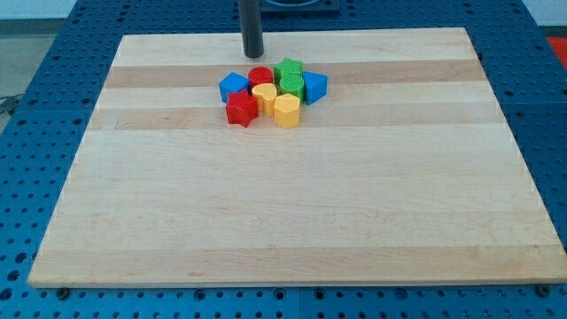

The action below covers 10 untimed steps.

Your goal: Separate the blue cube from the group of blocks

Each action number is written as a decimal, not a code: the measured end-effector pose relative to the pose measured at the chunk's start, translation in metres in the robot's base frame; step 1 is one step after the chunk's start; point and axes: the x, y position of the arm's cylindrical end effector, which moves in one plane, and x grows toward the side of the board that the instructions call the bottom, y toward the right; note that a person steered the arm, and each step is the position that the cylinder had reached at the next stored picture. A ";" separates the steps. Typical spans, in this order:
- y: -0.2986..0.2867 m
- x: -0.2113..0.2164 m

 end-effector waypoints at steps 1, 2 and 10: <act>0.001 0.025; 0.010 0.081; -0.070 0.056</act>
